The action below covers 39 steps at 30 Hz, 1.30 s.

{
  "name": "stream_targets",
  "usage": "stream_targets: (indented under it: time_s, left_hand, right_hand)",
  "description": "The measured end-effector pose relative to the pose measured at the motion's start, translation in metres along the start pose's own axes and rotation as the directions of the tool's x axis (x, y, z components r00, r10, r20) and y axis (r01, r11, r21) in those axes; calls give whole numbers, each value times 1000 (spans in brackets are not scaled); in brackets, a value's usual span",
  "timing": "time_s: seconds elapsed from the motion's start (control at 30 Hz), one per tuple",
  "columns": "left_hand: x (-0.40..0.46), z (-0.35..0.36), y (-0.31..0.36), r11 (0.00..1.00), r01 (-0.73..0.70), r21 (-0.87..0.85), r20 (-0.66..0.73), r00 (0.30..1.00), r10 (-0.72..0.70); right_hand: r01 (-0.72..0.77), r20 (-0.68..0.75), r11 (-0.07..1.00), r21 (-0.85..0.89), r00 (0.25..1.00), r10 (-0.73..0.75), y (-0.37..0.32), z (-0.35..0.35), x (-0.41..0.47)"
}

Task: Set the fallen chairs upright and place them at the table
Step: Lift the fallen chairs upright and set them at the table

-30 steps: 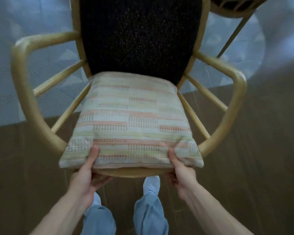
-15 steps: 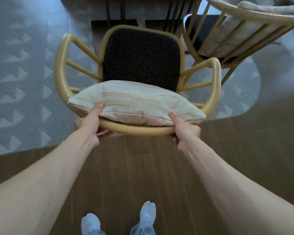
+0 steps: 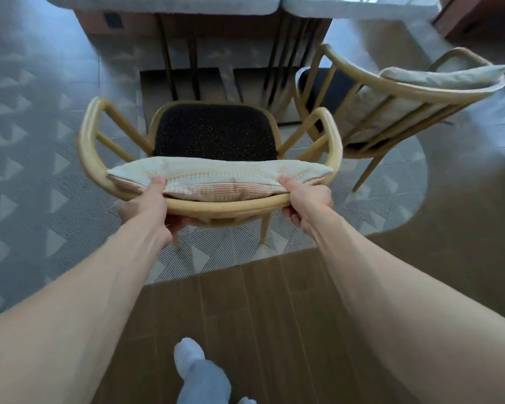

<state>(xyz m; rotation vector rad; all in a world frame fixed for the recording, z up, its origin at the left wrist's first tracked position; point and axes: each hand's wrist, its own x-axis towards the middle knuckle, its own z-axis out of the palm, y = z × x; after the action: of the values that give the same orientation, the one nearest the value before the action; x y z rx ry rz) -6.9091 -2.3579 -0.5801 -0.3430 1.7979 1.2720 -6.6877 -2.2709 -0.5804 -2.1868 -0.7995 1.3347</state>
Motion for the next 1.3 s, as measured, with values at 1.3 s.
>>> stream_targets:
  time_s: [1.3]
  left_hand:
    - [-278, -491, 19, 533, -682, -501, -600, 718, 353]
  right_hand:
    - [756, 931, 642, 125, 134, -339, -17, 142, -505]
